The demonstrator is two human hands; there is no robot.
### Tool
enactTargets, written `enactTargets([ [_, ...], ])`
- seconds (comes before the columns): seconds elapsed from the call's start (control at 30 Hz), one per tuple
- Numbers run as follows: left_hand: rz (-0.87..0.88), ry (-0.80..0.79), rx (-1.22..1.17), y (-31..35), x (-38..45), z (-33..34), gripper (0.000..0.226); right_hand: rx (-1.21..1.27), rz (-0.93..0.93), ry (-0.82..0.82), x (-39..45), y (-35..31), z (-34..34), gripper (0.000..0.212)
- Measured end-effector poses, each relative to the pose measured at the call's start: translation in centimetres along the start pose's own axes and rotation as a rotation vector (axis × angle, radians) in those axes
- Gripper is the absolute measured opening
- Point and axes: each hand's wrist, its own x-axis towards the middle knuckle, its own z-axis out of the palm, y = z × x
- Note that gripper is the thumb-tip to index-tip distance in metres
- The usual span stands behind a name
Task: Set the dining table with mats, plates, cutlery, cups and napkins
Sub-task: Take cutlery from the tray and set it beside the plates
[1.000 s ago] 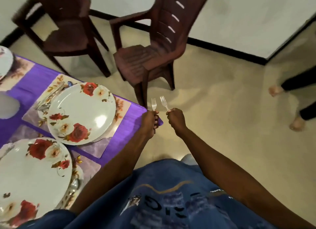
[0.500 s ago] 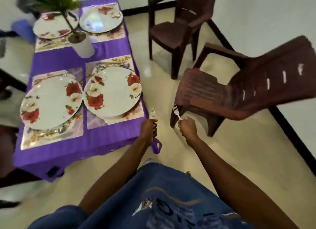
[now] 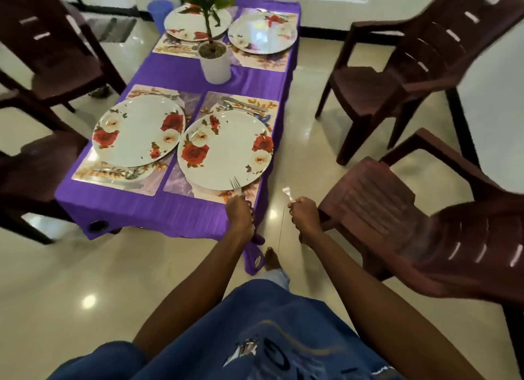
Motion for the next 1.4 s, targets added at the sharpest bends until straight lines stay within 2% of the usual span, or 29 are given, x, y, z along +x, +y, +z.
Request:
enactTargets([
  [0.17,0.048,0.193,-0.154,2.1,3.8,1.9,0.025,-0.150,-0.141,-0.093,4.1,-5.2,1.7,0.023],
  [0.33,0.096,0.331,-0.277,4.4,4.9,0.8,0.019,-0.267,-0.254,-0.248,6.6,-9.9,5.7,0.018],
  [0.43,0.068,0.452,-0.346,4.4,5.3,-0.8,0.022,-0.317,-0.291,-0.337,6.8,-11.4,8.0,0.017],
  [0.5,0.025,0.511,-0.425,4.4,5.5,-1.9,0.016,-0.330,-0.295,-0.423,6.9,-11.9,8.9,0.015],
  [0.6,-0.075,0.527,-0.502,4.2,5.2,-3.4,0.016,-0.356,-0.308,-0.497,7.4,-12.3,9.9,0.015],
  [0.73,-0.084,0.589,-0.467,4.0,5.3,-4.2,0.023,-0.426,-0.368,-0.550,7.6,-12.9,10.1,0.021],
  [0.87,-0.047,0.620,-0.419,4.3,5.7,-3.9,0.008,-0.477,-0.388,-0.604,8.3,-13.1,9.5,0.024],
  [1.1,-0.015,0.599,-0.394,5.2,7.1,-2.5,0.001,-0.508,-0.380,-0.608,10.6,-13.7,8.6,0.023],
  [1.27,0.005,0.583,-0.385,4.6,7.7,-2.5,0.007,-0.517,-0.380,-0.600,11.4,-14.0,8.7,0.017],
  [1.4,-0.008,0.619,-0.298,4.8,8.0,-2.2,0.005,-0.523,-0.384,-0.602,11.5,-14.2,9.3,0.017],
])
